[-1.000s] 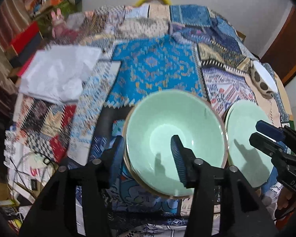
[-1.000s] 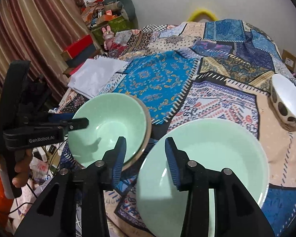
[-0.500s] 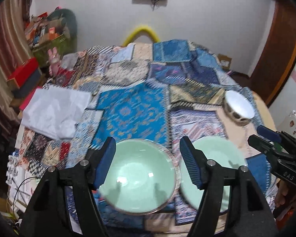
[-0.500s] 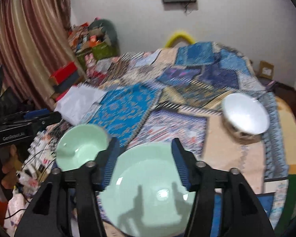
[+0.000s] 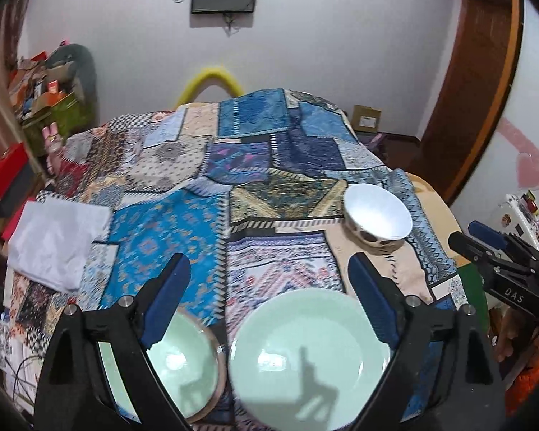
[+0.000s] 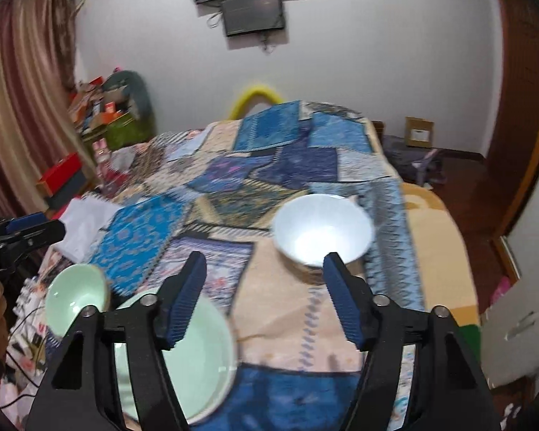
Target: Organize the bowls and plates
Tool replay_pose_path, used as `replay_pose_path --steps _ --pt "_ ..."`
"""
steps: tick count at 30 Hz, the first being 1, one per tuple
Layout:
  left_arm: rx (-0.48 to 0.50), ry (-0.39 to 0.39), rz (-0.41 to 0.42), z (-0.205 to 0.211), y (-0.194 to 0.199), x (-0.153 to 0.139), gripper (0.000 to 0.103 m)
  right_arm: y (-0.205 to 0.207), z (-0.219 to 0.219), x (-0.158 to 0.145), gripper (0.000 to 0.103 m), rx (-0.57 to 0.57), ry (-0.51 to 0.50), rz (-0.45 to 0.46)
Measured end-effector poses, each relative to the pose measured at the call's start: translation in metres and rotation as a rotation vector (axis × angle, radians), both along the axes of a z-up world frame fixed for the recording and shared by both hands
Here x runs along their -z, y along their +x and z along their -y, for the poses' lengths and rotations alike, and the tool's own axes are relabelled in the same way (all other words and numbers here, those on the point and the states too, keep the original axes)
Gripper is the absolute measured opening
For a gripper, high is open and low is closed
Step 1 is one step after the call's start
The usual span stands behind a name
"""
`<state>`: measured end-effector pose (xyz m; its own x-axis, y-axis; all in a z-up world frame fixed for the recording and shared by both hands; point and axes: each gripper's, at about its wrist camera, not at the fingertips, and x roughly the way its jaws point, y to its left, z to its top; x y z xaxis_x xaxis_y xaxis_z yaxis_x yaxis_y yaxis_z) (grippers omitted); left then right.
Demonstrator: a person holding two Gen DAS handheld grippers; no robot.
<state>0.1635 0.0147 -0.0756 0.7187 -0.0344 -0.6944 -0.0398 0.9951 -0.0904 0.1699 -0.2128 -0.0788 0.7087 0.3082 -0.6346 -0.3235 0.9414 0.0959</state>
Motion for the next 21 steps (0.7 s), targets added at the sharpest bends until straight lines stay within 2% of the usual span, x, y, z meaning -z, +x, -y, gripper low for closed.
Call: replay_pose_path --steps 7,14,21 --pt "0.064 0.013 -0.017 0.038 0.033 0.008 0.090 0.023 0.031 0.013 0.065 0.063 -0.007 -0.020" --pt "0.110 0.008 -0.049 0.065 0.073 0.028 0.090 0.059 0.047 0.045 0.065 0.087 0.022 -0.104" --pt "0.150 -0.002 -0.115 0.081 0.111 0.062 0.090 0.100 0.056 0.076 0.042 0.092 0.048 -0.186"
